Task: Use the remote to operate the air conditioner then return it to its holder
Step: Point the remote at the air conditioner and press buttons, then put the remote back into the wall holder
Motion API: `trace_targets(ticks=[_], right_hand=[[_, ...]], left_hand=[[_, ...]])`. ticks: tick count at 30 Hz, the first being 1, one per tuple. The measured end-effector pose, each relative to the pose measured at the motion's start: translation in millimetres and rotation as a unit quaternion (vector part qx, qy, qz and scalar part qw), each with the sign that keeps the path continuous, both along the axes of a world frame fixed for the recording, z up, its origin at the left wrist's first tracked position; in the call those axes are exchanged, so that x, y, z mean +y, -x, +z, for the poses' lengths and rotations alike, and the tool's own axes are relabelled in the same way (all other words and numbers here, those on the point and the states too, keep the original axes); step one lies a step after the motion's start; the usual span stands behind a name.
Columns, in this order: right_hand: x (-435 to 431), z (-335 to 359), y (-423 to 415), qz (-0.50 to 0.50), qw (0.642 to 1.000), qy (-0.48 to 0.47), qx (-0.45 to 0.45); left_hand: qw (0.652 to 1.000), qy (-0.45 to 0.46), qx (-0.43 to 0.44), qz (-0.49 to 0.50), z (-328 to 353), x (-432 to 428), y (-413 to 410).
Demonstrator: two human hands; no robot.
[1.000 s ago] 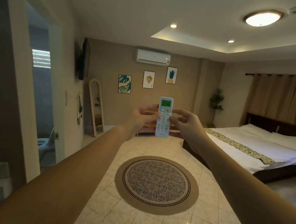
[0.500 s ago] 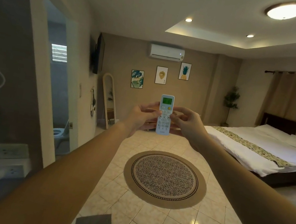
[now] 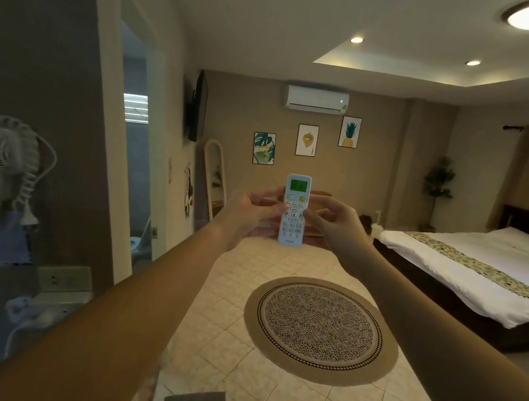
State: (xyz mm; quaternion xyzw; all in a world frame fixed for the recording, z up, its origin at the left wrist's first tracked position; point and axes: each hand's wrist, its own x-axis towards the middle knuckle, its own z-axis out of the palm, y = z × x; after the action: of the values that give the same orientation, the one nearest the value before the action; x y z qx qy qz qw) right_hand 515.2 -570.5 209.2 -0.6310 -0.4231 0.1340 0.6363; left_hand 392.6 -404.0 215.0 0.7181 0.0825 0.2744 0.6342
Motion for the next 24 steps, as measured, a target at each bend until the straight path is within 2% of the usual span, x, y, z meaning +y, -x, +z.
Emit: trace_targets(ticks=[12,24], right_hand=[[102.2,-10.8,65.2,0.046,0.999,0.007,-0.006],[209.2,-27.4,153.6,0.090,0.994,0.019,-0.061]], left_hand=[[0.999,0.005,0.005,0.048,-7.5,88.5,81.0],[0.991,0.005,0.004,0.131,-25.1,171.9,189.4]])
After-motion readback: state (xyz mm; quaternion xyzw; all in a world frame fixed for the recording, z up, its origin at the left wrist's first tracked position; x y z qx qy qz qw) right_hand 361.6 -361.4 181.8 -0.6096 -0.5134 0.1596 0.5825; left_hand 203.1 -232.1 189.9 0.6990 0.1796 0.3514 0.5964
